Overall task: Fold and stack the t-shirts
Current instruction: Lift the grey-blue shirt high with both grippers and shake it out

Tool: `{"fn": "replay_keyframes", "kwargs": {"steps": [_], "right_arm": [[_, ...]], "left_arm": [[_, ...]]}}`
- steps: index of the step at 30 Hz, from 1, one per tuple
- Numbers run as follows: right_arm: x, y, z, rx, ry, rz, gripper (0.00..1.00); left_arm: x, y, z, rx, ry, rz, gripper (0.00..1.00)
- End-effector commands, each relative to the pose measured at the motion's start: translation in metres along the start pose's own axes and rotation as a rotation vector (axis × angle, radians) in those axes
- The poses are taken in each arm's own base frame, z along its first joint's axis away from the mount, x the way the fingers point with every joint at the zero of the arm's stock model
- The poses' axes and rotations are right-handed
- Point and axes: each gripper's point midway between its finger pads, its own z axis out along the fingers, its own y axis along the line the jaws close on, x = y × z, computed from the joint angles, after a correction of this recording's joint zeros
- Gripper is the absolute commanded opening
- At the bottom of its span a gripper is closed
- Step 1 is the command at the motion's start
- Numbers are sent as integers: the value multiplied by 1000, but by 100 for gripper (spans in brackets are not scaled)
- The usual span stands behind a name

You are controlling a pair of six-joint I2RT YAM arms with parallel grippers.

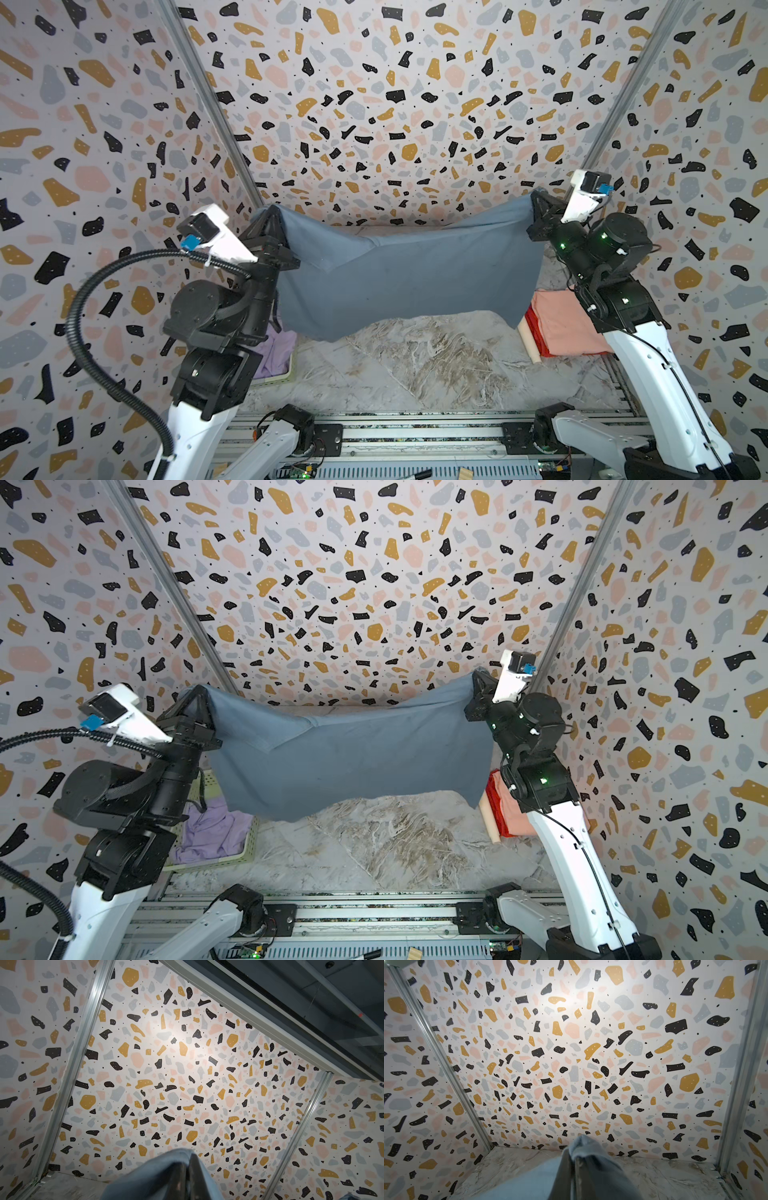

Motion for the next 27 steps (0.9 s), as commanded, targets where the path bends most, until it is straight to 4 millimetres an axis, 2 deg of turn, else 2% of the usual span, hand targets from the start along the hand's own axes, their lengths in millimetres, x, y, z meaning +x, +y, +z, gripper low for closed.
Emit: {"fn": "replay_keyframes", "kwargs": {"steps": [1, 3, 5, 8, 10, 12, 14, 16, 18, 20, 21, 23, 24, 25, 27], "right_arm": [[26, -6, 35, 10, 56, -14, 0], [38, -11, 54, 22, 72, -15, 0], [41, -14, 72, 22, 65, -23, 0], [36, -19, 102, 8, 36, -34, 0], [23, -24, 115, 12, 8, -37, 0], [-4, -28, 118, 16, -50, -31, 0], [-36, -27, 109, -2, -114, -34, 0], [-70, -23, 89, 7, -188, -59, 0], [-95, -18, 61, 10, -253, -90, 0], [-103, -16, 36, 16, -284, -109, 0], [-98, -17, 27, 21, -281, -113, 0], [-72, -24, 17, 46, -238, -111, 0], [-51, -32, 15, 74, -194, -101, 0], [-27, -41, 15, 100, -145, -83, 0], [37, -58, 16, 130, -14, -41, 0]], "left_arm": [[33, -1, 40, -8, 39, 58, 0], [50, 4, 62, -33, 63, 83, 0], [58, 6, 85, -32, 70, 96, 0], [52, 6, 136, 14, 65, 53, 0], [43, -1, 168, 51, 69, 42, 0], [25, -11, 192, 79, 66, 60, 0], [-9, -18, 198, 97, 15, 57, 0], [-50, -26, 186, 122, -62, 55, 0], [-83, -31, 162, 115, -130, 77, 0], [-97, -30, 136, 86, -150, 106, 0], [-96, -25, 122, 65, -151, 106, 0], [-82, -17, 98, 59, -139, 103, 0], [-68, -9, 88, 40, -113, 102, 0], [-56, 1, 80, 11, -87, 99, 0], [-15, 23, 63, -44, 0, 90, 0]]}}
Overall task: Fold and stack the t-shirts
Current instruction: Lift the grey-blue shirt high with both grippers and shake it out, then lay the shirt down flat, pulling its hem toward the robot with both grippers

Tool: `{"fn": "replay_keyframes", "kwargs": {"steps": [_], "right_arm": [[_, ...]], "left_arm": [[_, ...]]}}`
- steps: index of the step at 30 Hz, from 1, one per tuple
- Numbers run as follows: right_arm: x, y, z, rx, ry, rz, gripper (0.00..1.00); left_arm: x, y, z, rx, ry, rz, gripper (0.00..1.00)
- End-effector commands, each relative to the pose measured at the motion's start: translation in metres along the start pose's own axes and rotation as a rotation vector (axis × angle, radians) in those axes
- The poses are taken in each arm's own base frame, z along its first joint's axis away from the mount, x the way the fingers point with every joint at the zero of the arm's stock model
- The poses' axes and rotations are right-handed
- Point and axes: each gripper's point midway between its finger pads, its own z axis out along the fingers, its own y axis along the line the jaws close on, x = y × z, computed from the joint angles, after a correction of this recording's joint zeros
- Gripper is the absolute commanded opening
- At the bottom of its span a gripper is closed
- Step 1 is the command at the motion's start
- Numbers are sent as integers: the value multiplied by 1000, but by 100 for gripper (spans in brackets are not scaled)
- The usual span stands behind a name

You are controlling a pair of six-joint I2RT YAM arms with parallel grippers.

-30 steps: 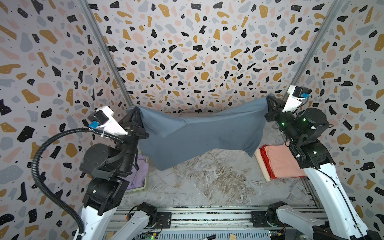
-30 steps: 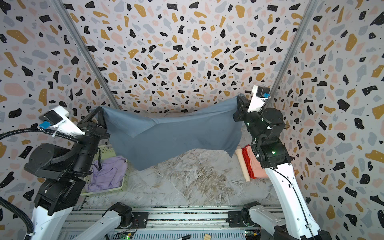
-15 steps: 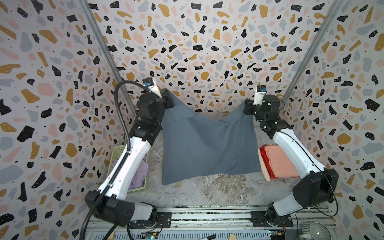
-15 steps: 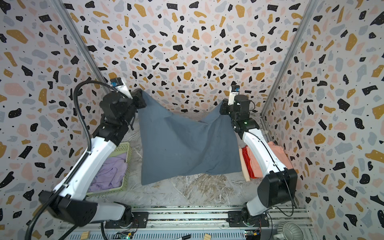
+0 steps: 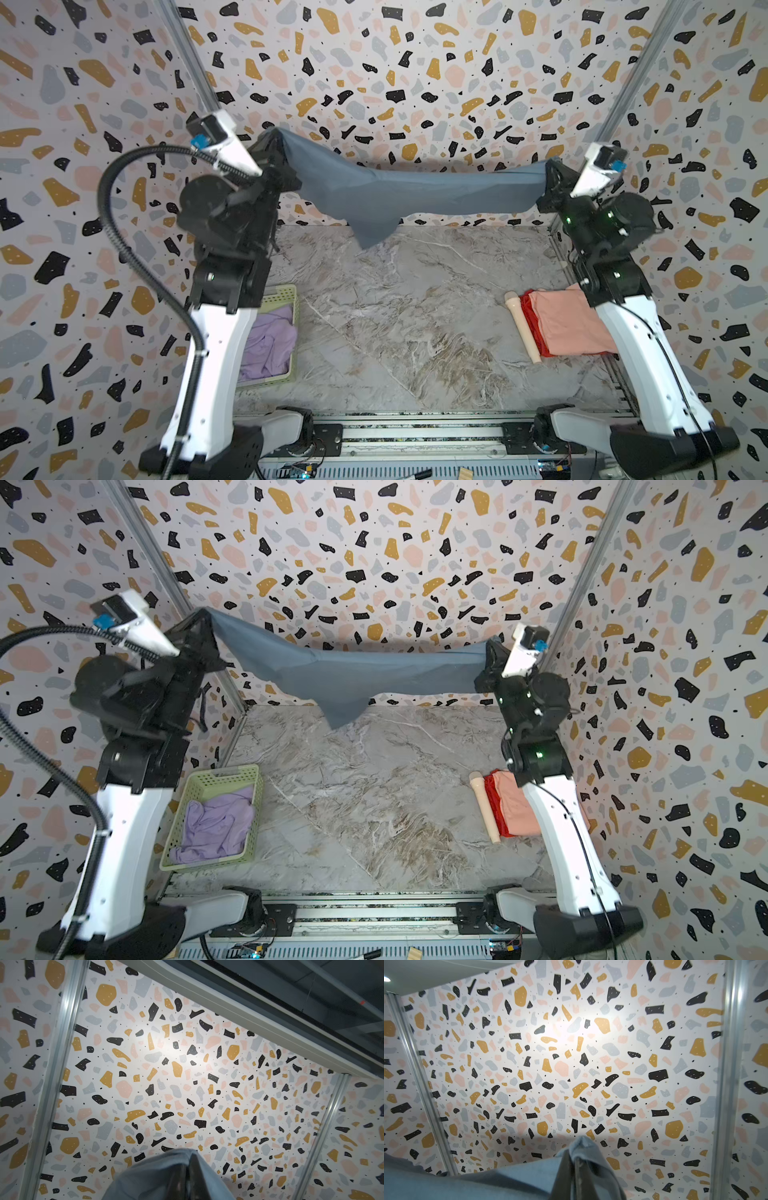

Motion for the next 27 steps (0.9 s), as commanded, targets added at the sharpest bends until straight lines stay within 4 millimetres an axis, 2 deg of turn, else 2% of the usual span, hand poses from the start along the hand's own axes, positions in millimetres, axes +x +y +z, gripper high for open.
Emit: {"fn": "replay_keyframes", "kwargs": {"steps": [1, 2, 3, 6, 7, 8, 10, 12, 14, 16, 19, 22, 27], "right_arm": [[126, -29, -4, 94, 268, 47, 0], [163, -33, -12, 99, 345, 71, 0], [201, -36, -22, 111, 427, 92, 0], [289, -46, -56, 148, 630, 142, 0], [317, -49, -72, 173, 701, 162, 0], [339, -51, -86, 187, 762, 183, 0], [374, -51, -110, 189, 854, 208, 0], [403, -51, -131, 202, 937, 232, 0], [425, -52, -146, 219, 1013, 244, 0], [440, -56, -158, 249, 1064, 251, 0], [450, -60, -165, 279, 1103, 251, 0], [453, -59, -166, 281, 1117, 258, 0], [444, -59, -165, 282, 1109, 253, 0]], "left_arm": [[66, 30, -20, -74, 102, -25, 0], [94, 37, -30, -79, 151, -58, 0], [131, 45, -39, -81, 229, -89, 0], [224, 61, -70, -103, 466, -180, 0], [257, 68, -87, -128, 558, -216, 0], [288, 74, -105, -152, 636, -256, 0], [337, 87, -142, -224, 757, -304, 0], [371, 96, -175, -277, 848, -326, 0], [394, 108, -206, -350, 931, -324, 0], [411, 110, -226, -365, 1001, -336, 0], [433, 108, -249, -366, 1091, -367, 0], [445, 106, -260, -362, 1141, -378, 0], [439, 98, -259, -330, 1157, -364, 0]]}}
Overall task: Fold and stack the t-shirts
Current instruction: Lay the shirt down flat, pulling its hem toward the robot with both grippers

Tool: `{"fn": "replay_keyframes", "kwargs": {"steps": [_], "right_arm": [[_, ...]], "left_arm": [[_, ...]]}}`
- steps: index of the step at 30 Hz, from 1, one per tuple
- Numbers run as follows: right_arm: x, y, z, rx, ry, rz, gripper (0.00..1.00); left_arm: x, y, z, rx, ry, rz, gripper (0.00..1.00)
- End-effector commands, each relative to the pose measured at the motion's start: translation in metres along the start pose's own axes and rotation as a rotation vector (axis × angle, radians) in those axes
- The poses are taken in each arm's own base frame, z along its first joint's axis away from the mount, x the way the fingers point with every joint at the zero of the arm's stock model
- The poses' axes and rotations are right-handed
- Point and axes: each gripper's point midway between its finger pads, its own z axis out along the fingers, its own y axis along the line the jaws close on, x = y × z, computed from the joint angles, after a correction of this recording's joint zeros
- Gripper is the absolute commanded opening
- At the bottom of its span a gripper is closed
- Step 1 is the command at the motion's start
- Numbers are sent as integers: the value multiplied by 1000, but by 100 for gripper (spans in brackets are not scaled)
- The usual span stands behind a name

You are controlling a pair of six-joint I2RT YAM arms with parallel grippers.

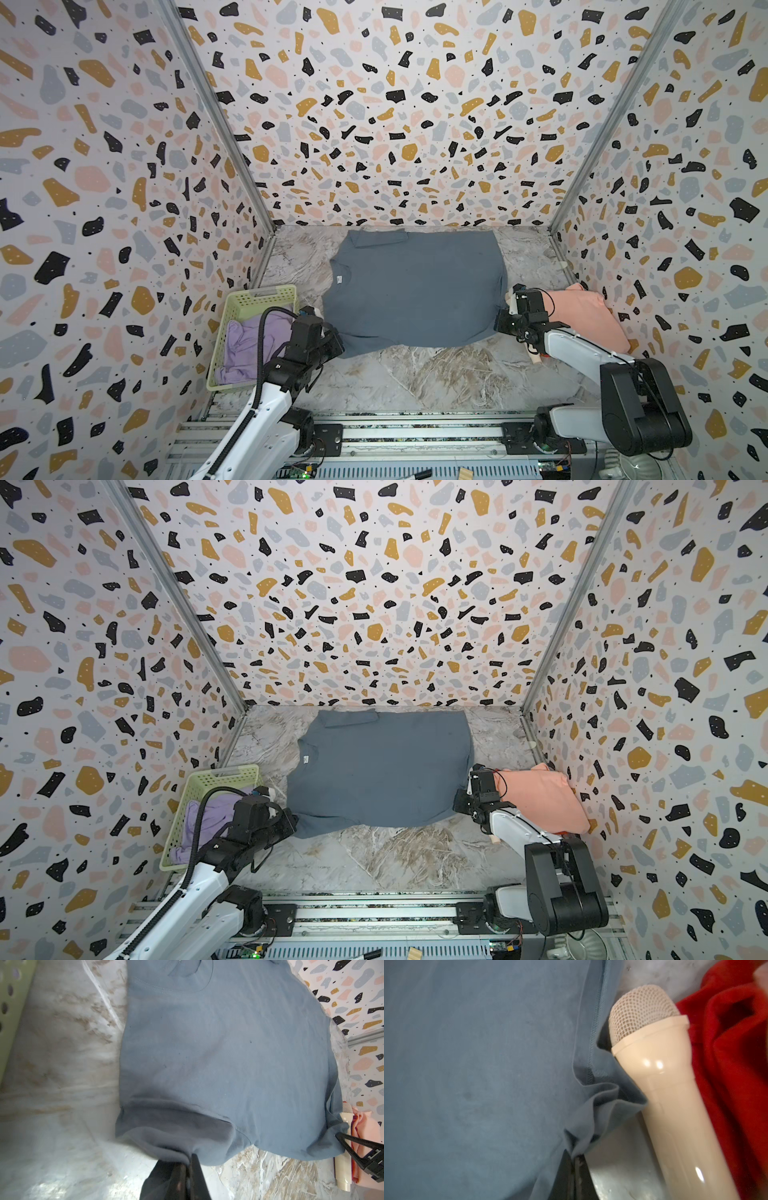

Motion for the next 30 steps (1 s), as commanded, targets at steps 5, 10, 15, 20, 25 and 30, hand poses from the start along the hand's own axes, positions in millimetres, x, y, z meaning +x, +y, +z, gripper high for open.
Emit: {"fn": "replay_keyframes", "kwargs": {"steps": [5, 10, 15, 20, 25, 30], "right_arm": [[-22, -1, -27, 35, -62, 11, 0], [-23, -4, -39, 59, -70, 12, 0], [-19, -5, -40, 62, -52, 16, 0], [-28, 1, -51, 44, -79, 9, 0], [-20, -1, -43, 49, -35, 10, 0], [-16, 0, -50, 41, -37, 16, 0]], "left_arm": [[-2, -8, -17, -11, 31, 38, 0], [-1, 8, -36, -106, 18, 41, 0], [14, 5, -39, -66, 80, 33, 0], [3, 5, -63, -106, 41, 51, 0], [5, 7, -60, -106, 45, 60, 0], [15, 7, -64, -90, 81, 53, 0]]}}
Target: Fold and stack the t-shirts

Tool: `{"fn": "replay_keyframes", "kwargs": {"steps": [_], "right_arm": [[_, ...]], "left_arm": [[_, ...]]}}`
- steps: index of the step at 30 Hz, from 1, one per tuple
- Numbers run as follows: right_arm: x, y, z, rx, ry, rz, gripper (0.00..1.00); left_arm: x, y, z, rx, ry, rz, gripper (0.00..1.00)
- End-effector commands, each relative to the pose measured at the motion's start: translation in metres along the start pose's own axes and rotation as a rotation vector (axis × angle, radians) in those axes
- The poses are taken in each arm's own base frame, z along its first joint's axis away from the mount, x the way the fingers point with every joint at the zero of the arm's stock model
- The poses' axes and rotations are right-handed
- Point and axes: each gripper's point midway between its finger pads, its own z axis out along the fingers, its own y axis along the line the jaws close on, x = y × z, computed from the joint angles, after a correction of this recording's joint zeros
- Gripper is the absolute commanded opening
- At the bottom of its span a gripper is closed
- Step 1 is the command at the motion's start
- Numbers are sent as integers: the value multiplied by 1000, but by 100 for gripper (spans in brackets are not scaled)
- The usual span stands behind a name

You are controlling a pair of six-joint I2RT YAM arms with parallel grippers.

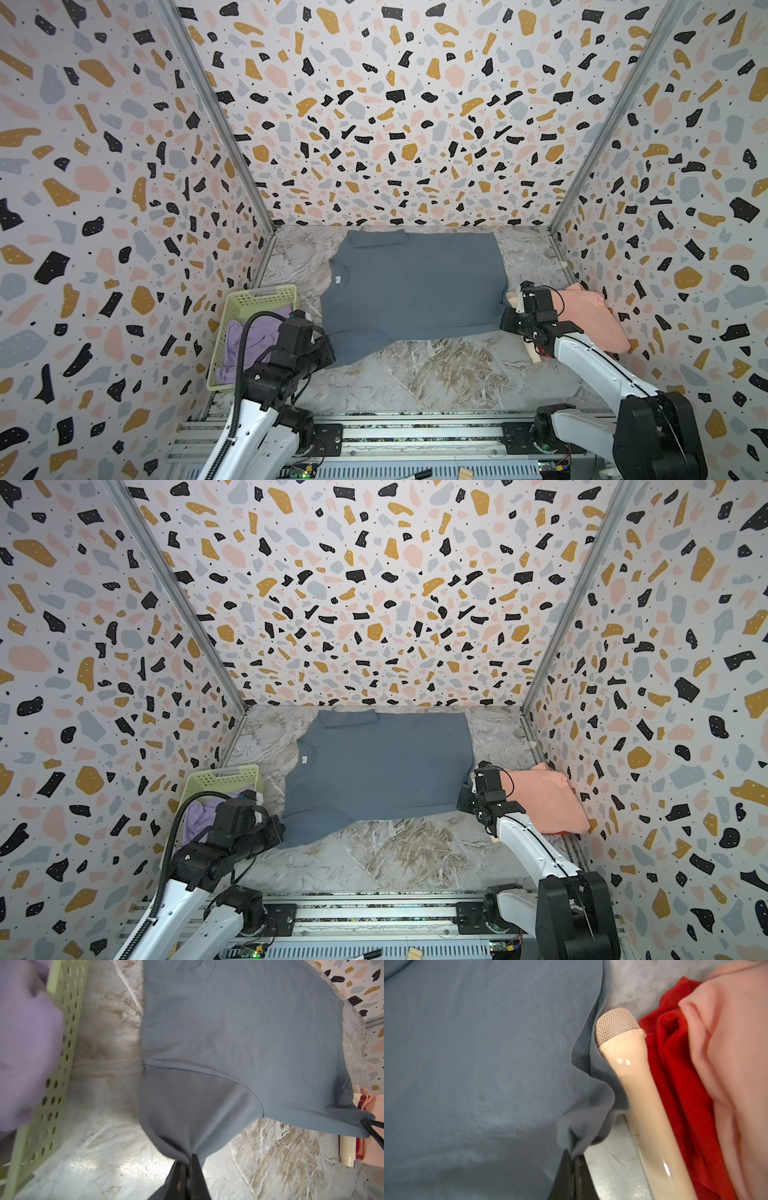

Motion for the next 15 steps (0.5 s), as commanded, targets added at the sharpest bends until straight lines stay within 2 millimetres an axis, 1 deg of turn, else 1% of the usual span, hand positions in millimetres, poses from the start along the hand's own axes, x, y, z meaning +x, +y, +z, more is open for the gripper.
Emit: {"fn": "replay_keyframes", "kwargs": {"steps": [1, 3, 5, 7, 9, 12, 14, 15], "right_arm": [[-5, 1, -13, -3, -12, 10, 0], [-2, 6, -19, -29, 4, 17, 0], [0, 9, -22, -51, 11, 22, 0], [2, 9, -22, -50, 9, 23, 0], [4, 7, -19, -42, 16, 27, 0], [8, 9, -15, -54, 36, 35, 0], [4, 11, -16, -64, 27, 35, 0], [1, 12, -18, -67, 15, 35, 0]], "left_arm": [[7, -1, -10, 12, 20, 18, 0], [1, -6, -21, 31, -6, 28, 0], [-8, -6, -34, 10, -40, 35, 0], [-8, -3, -38, -9, -43, 44, 0], [-3, -5, -34, 11, -18, 46, 0], [5, -16, -23, 87, 19, 44, 0], [2, -24, -20, 121, 17, 49, 0], [-2, -28, -20, 131, 10, 59, 0]]}}
